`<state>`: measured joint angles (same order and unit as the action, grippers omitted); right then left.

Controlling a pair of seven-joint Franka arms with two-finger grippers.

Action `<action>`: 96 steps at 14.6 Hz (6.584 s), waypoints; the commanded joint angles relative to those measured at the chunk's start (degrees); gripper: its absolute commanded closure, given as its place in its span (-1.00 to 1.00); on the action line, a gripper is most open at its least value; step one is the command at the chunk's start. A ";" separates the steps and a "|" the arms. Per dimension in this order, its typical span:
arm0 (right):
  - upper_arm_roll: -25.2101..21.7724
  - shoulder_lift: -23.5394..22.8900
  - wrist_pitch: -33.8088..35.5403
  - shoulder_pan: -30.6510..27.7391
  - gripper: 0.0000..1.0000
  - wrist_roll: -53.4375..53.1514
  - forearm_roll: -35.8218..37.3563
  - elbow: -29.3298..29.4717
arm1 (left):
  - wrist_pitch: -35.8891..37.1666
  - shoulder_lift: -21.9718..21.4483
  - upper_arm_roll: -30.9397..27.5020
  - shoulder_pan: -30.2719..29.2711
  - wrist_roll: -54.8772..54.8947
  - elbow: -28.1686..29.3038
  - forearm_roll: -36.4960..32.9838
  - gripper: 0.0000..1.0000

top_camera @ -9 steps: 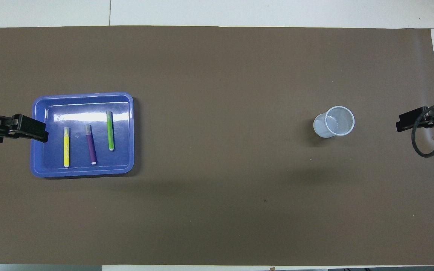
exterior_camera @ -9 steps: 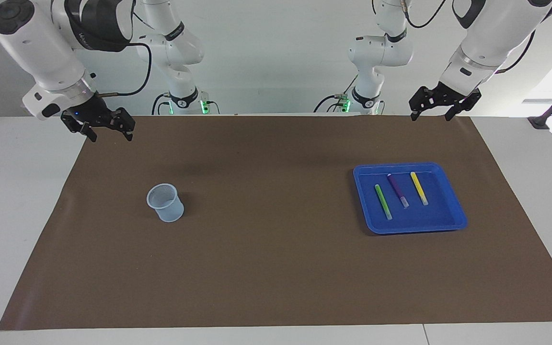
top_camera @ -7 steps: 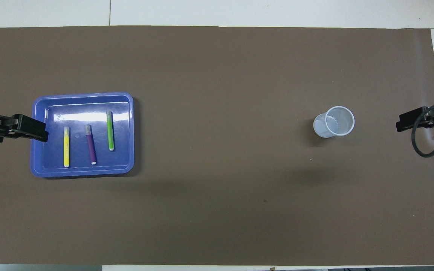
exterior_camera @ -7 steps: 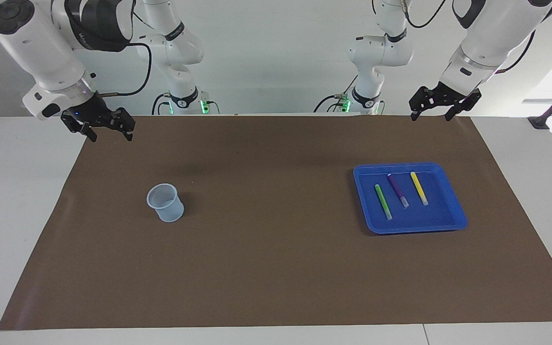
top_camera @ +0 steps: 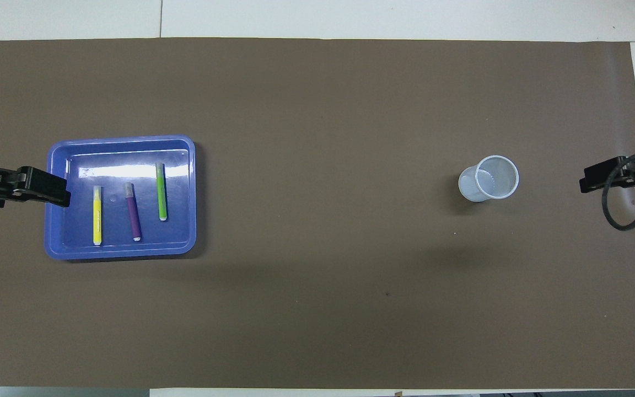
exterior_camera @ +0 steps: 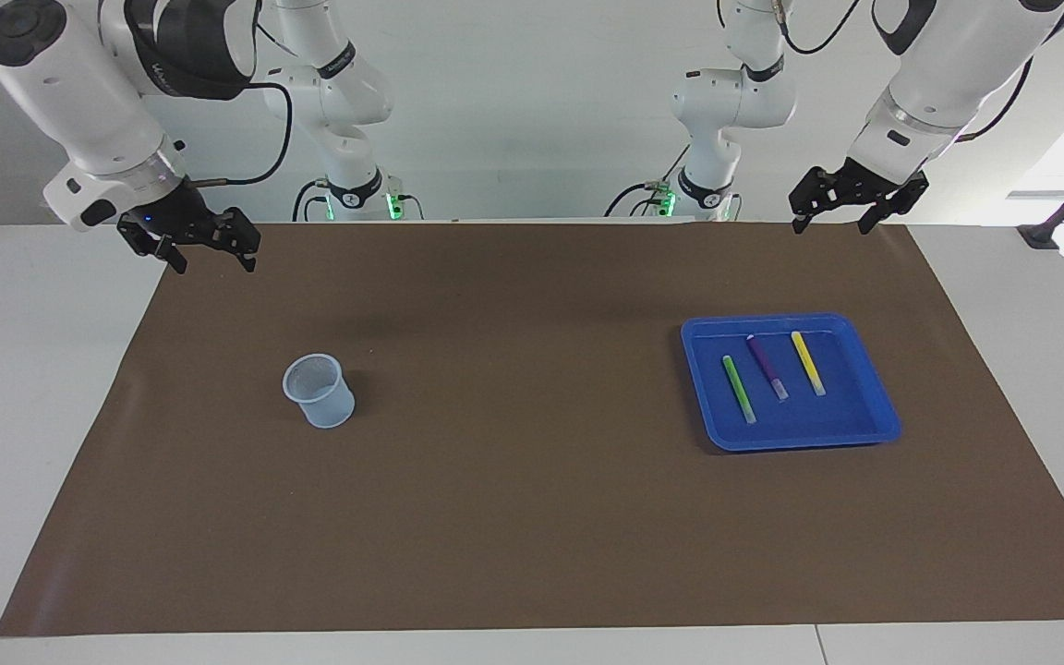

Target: Transfer and insert pens with both arms

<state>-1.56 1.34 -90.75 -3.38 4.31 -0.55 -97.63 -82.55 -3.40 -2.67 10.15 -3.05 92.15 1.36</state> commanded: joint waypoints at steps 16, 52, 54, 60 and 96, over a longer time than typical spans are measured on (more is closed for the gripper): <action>-0.19 1.46 0.14 -0.83 -1.00 0.09 0.11 -0.36 | -11.21 -6.18 -0.58 -3.73 0.75 19.71 -0.74 -1.00; 0.51 3.49 -0.65 -0.93 -1.00 0.79 -12.90 -4.75 | -50.52 12.72 -0.58 -10.42 16.93 35.03 -0.74 1.00; 0.60 3.49 -0.65 -0.49 -1.00 0.79 -13.68 -4.76 | -50.43 12.80 -0.58 -10.42 16.93 34.86 -0.74 1.00; 0.51 5.33 -3.62 -0.49 -1.00 0.71 -23.77 -9.14 | -47.89 13.68 -0.58 -10.24 16.93 31.97 -0.74 1.00; 1.47 13.95 -32.11 21.22 -1.00 -11.16 -56.14 -28.49 | -42.07 2.61 23.85 4.52 -101.63 16.66 36.87 1.00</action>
<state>-0.09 14.98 -120.64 17.28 -6.37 -55.14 -125.21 -121.93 1.59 21.51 13.37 -102.30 106.01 36.17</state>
